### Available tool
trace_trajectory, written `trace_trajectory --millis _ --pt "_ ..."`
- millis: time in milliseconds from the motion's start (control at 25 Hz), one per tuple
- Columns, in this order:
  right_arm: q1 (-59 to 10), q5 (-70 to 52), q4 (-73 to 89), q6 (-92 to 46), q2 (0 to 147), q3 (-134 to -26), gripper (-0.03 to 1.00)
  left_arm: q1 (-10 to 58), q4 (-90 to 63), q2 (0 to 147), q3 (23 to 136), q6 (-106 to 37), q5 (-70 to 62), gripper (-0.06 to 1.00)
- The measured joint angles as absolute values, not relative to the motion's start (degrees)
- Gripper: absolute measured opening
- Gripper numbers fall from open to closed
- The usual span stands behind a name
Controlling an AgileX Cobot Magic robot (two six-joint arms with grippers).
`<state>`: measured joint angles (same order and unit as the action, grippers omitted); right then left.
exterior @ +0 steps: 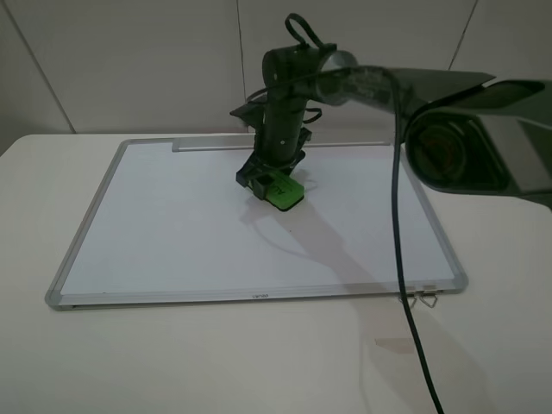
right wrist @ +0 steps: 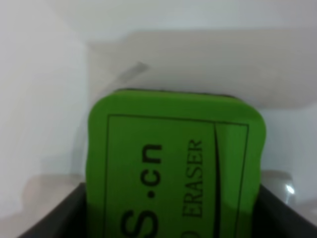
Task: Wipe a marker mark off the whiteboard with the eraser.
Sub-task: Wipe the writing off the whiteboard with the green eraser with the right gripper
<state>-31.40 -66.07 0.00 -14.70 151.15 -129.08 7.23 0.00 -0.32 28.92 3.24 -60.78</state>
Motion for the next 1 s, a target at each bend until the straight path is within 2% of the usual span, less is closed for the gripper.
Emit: trace_trajectory --millis 240,400,600,1000 --pt "-40.17 -63.01 1.60 -16.78 151.45 -129.08 0.60 7.23 0.00 -0.32 28.92 3.24 -60.78 0.69" --pt "-41.44 -61.95 2.23 -17.62 151.56 -129.08 0.59 7.23 0.00 -0.32 28.92 3.24 -60.78 0.69" --pt "-39.89 -60.57 2.12 -17.66 151.63 -129.08 0.59 7.23 0.00 -0.32 28.92 3.24 -60.78 0.69" --pt "-29.12 -55.34 2.20 -16.94 152.28 -129.08 0.59 7.23 0.00 -0.32 28.92 3.24 -60.78 0.69"
